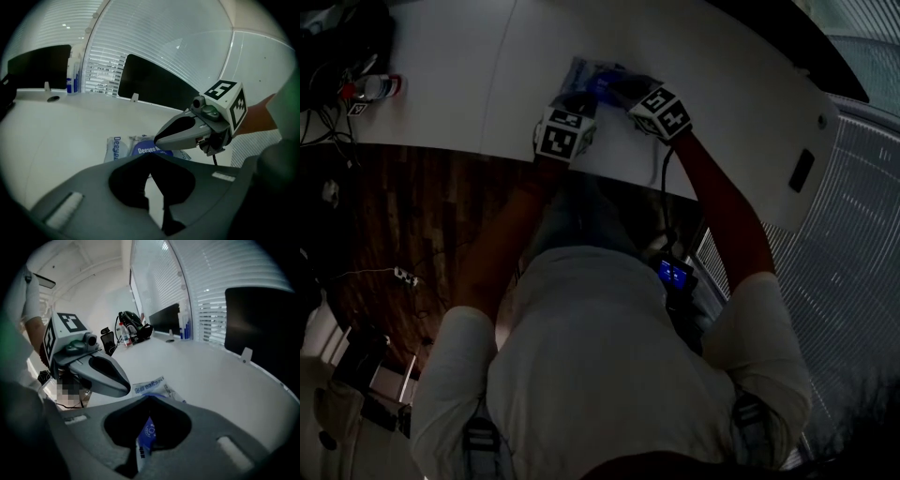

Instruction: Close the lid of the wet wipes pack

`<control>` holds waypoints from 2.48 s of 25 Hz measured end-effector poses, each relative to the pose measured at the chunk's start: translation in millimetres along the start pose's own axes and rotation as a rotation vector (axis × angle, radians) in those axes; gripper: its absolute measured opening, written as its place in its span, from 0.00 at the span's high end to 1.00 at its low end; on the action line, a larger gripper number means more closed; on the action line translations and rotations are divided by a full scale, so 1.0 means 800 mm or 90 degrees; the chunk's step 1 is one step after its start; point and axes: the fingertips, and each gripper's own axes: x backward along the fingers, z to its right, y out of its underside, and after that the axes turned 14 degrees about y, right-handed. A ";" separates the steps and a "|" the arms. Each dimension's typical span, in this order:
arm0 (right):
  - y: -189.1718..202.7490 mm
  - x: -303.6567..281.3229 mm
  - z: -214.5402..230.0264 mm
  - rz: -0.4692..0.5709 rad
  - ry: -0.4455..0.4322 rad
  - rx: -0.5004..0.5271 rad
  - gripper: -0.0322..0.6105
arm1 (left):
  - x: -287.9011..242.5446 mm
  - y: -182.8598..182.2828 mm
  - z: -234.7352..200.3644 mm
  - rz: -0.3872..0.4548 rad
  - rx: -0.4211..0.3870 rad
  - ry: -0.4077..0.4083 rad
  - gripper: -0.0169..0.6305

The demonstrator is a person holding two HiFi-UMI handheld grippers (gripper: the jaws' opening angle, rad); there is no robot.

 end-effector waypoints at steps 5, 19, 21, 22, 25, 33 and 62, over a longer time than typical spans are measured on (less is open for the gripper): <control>-0.051 0.055 0.018 0.078 0.059 -0.060 0.95 | 0.025 -0.043 0.024 0.031 -0.028 0.009 0.97; -0.192 0.278 -0.001 0.369 0.250 -0.146 0.95 | 0.153 -0.179 0.160 0.194 -0.103 0.073 0.97; -0.207 0.306 -0.002 0.413 0.270 -0.151 0.95 | 0.171 -0.202 0.181 0.230 -0.129 0.079 0.97; -0.214 0.322 -0.006 0.430 0.277 -0.156 0.95 | 0.181 -0.211 0.193 0.246 -0.139 0.082 0.97; -0.225 0.372 -0.034 0.462 0.286 -0.171 0.95 | 0.217 -0.220 0.238 0.279 -0.152 0.098 0.97; -0.263 0.487 -0.075 0.542 0.334 -0.122 0.95 | 0.296 -0.270 0.341 0.386 -0.175 0.194 0.97; -0.261 0.557 -0.134 0.566 0.373 -0.149 0.95 | 0.334 -0.268 0.396 0.421 -0.233 0.204 0.97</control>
